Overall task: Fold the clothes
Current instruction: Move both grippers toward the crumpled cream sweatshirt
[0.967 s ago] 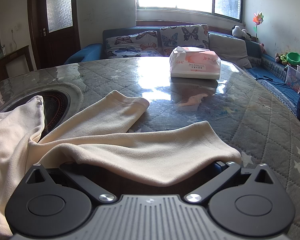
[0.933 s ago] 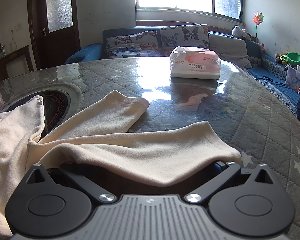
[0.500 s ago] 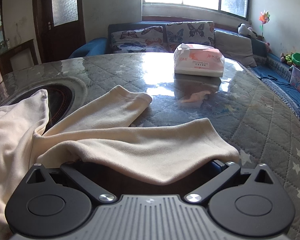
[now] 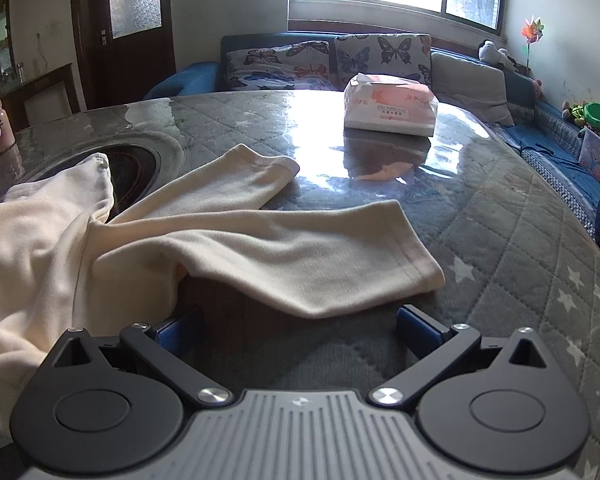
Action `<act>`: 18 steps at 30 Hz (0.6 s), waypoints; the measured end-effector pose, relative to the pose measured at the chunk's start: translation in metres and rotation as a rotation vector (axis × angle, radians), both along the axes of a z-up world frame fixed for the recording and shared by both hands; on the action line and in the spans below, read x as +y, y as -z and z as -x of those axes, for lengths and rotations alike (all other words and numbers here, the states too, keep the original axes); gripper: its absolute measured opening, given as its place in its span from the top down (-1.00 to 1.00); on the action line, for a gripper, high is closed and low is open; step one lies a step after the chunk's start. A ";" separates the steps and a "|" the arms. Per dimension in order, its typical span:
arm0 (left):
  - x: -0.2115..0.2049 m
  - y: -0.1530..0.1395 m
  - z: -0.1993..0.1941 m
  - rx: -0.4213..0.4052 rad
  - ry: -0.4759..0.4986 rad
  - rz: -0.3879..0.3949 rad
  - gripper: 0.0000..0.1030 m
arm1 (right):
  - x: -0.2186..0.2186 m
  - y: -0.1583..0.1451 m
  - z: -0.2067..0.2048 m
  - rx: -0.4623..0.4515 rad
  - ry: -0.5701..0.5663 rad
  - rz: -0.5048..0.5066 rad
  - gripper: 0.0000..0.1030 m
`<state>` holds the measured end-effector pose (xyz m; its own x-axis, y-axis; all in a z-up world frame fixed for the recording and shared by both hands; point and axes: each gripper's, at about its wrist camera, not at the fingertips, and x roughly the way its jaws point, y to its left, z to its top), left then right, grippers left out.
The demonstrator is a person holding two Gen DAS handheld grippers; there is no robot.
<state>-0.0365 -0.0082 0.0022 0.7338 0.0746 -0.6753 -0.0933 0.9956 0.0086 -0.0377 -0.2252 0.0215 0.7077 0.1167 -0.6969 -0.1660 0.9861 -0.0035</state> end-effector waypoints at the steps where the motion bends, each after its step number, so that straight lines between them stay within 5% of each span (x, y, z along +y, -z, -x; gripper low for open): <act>1: -0.001 0.000 0.003 -0.002 -0.002 -0.009 -1.00 | 0.000 0.000 0.003 0.002 0.005 0.000 -1.00; 8: -0.006 -0.003 0.024 -0.002 -0.021 -0.055 -1.00 | 0.003 -0.002 0.019 0.006 0.025 -0.012 -1.00; 18: -0.007 -0.010 0.052 0.008 -0.032 -0.021 -1.00 | 0.003 -0.005 0.039 0.006 0.049 -0.047 -1.00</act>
<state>-0.0884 -0.0149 0.0122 0.7252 0.1119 -0.6794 -0.1247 0.9917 0.0303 -0.0765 -0.2225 0.0270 0.7088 0.1148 -0.6960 -0.1174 0.9921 0.0441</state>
